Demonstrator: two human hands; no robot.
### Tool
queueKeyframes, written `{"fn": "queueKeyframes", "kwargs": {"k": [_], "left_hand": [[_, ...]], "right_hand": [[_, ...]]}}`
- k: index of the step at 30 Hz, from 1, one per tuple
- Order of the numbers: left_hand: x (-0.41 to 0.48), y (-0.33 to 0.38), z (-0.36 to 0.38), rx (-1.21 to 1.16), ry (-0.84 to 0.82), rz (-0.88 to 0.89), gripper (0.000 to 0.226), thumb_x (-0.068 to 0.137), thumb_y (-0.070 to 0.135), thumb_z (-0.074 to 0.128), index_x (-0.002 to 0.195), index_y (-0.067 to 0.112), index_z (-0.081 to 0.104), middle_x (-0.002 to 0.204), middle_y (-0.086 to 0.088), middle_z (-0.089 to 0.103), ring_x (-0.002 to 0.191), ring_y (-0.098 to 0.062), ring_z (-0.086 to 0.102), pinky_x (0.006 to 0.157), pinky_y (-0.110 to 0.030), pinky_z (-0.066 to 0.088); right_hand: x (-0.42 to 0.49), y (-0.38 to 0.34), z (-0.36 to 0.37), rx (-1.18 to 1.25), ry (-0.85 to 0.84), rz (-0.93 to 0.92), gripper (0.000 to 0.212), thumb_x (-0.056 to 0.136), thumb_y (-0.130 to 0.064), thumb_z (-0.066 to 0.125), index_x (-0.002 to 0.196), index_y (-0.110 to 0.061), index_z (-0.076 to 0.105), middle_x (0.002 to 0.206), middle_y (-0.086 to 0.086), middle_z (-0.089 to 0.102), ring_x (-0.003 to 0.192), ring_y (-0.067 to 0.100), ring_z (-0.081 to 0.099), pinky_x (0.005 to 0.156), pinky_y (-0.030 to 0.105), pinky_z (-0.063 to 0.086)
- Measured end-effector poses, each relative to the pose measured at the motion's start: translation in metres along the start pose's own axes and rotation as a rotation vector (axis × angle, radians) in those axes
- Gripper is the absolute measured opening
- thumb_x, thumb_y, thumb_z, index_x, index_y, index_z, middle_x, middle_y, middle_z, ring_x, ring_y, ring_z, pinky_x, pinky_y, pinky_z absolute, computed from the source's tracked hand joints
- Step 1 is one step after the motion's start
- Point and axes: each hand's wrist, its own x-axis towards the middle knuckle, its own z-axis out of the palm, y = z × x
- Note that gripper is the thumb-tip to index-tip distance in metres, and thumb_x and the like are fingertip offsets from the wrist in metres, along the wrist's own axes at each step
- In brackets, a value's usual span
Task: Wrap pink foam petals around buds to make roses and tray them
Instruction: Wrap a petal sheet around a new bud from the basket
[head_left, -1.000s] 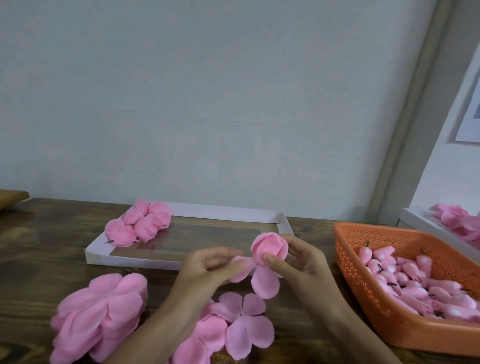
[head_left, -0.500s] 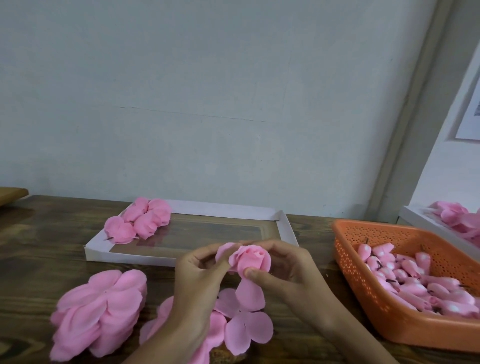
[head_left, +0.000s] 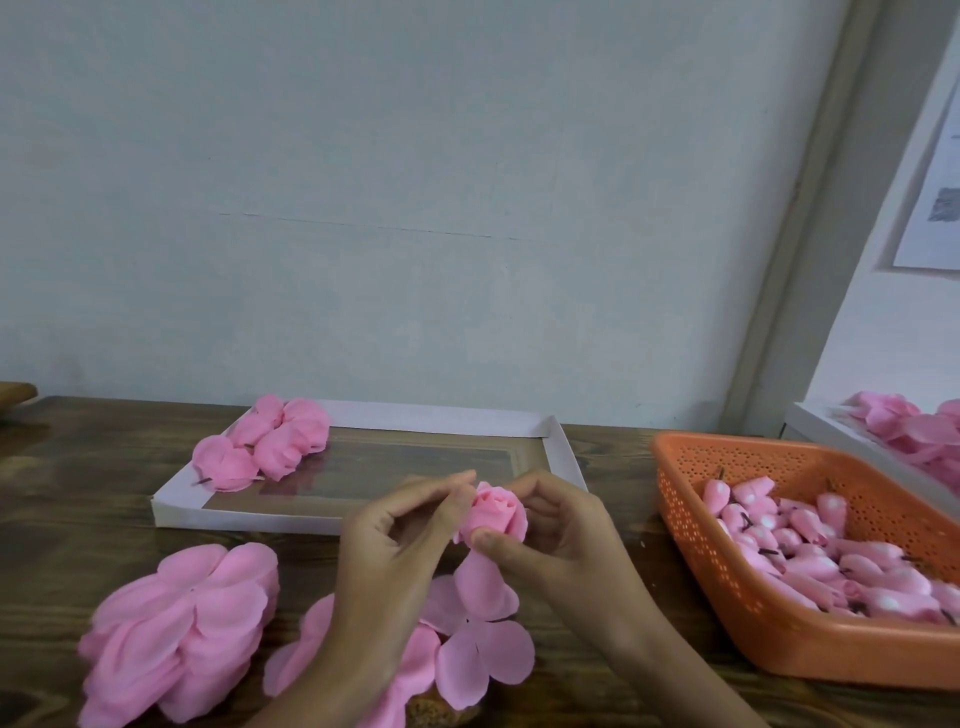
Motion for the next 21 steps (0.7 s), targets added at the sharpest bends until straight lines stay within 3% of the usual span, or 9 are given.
{"fn": "queueKeyframes", "kwargs": {"k": [2, 4, 6, 9, 11, 14, 16, 19, 21], "left_hand": [[0.002, -0.001, -0.004, -0.011, -0.019, -0.013, 0.020, 0.089, 0.026, 0.072, 0.106, 0.027, 0.083, 0.106, 0.000, 0.081, 0.101, -0.016, 0.077, 0.081, -0.020, 0.060], [0.005, -0.002, -0.008, 0.013, -0.058, -0.017, 0.026, 0.095, 0.008, 0.069, 0.104, 0.027, 0.083, 0.106, -0.001, 0.081, 0.102, -0.017, 0.077, 0.082, -0.021, 0.060], [0.009, -0.001, -0.011, 0.004, -0.094, -0.047, 0.026, 0.088, 0.002, 0.074, 0.098, 0.024, 0.084, 0.101, -0.006, 0.082, 0.098, -0.022, 0.078, 0.078, -0.022, 0.060], [0.013, 0.002, -0.010, -0.030, -0.136, -0.132, 0.025, 0.079, 0.022, 0.078, 0.103, 0.028, 0.083, 0.105, -0.007, 0.080, 0.098, -0.022, 0.077, 0.076, -0.023, 0.060], [0.011, 0.001, -0.008, -0.060, -0.198, -0.213, 0.022, 0.093, 0.038, 0.072, 0.114, 0.033, 0.080, 0.117, -0.002, 0.077, 0.107, -0.020, 0.075, 0.078, -0.028, 0.061], [0.000, -0.006, 0.000, -0.228, -0.249, -0.386, 0.051, 0.093, 0.061, 0.054, 0.125, 0.026, 0.075, 0.119, -0.010, 0.076, 0.114, -0.030, 0.073, 0.085, -0.044, 0.063], [-0.006, -0.008, 0.008, -0.277, -0.146, -0.431, 0.060, 0.089, 0.068, 0.060, 0.115, 0.018, 0.079, 0.106, -0.016, 0.077, 0.106, -0.030, 0.075, 0.079, -0.040, 0.063], [-0.010, -0.011, 0.016, -0.335, -0.037, -0.420, 0.055, 0.087, 0.063, 0.063, 0.081, 0.012, 0.082, 0.089, -0.018, 0.077, 0.086, -0.025, 0.078, 0.068, -0.030, 0.061], [-0.010, -0.015, 0.018, -0.355, 0.014, -0.418, 0.055, 0.081, 0.062, 0.063, 0.083, 0.009, 0.080, 0.089, -0.019, 0.077, 0.084, -0.027, 0.078, 0.071, -0.037, 0.061]], "right_hand": [[0.002, 0.000, -0.003, 0.027, 0.021, -0.010, 0.025, 0.085, -0.019, 0.086, 0.105, -0.013, 0.071, 0.102, 0.000, 0.080, 0.096, 0.017, 0.078, 0.080, 0.035, 0.064], [0.003, -0.001, -0.007, 0.052, 0.026, -0.004, 0.025, 0.084, -0.017, 0.086, 0.103, -0.013, 0.071, 0.102, 0.002, 0.080, 0.095, 0.018, 0.077, 0.077, 0.030, 0.062], [0.004, -0.003, -0.010, 0.116, -0.013, 0.009, 0.023, 0.086, -0.013, 0.085, 0.103, -0.012, 0.070, 0.102, 0.004, 0.080, 0.096, 0.020, 0.077, 0.077, 0.027, 0.059], [0.001, -0.005, -0.010, 0.199, -0.115, 0.014, 0.019, 0.089, -0.009, 0.082, 0.105, -0.009, 0.070, 0.103, 0.008, 0.080, 0.097, 0.024, 0.077, 0.080, 0.030, 0.060], [0.000, -0.006, -0.007, 0.226, -0.173, 0.017, 0.018, 0.090, -0.008, 0.081, 0.105, -0.008, 0.071, 0.103, 0.009, 0.079, 0.096, 0.023, 0.077, 0.080, 0.030, 0.060], [-0.003, -0.008, 0.003, 0.215, -0.256, 0.019, 0.017, 0.089, -0.009, 0.082, 0.103, -0.014, 0.072, 0.111, 0.006, 0.078, 0.104, 0.027, 0.075, 0.090, 0.043, 0.062], [-0.006, -0.009, 0.012, 0.153, -0.232, -0.019, 0.019, 0.089, -0.010, 0.081, 0.103, -0.019, 0.073, 0.120, -0.001, 0.074, 0.108, 0.028, 0.073, 0.096, 0.050, 0.060], [-0.013, -0.008, 0.024, -0.050, -0.079, -0.071, 0.027, 0.085, -0.015, 0.080, 0.099, -0.037, 0.071, 0.118, -0.012, 0.069, 0.103, 0.018, 0.072, 0.088, 0.041, 0.063], [-0.016, -0.006, 0.029, -0.157, 0.029, -0.071, 0.034, 0.082, -0.013, 0.082, 0.100, -0.041, 0.071, 0.110, -0.012, 0.069, 0.098, 0.015, 0.071, 0.082, 0.037, 0.063]]}}
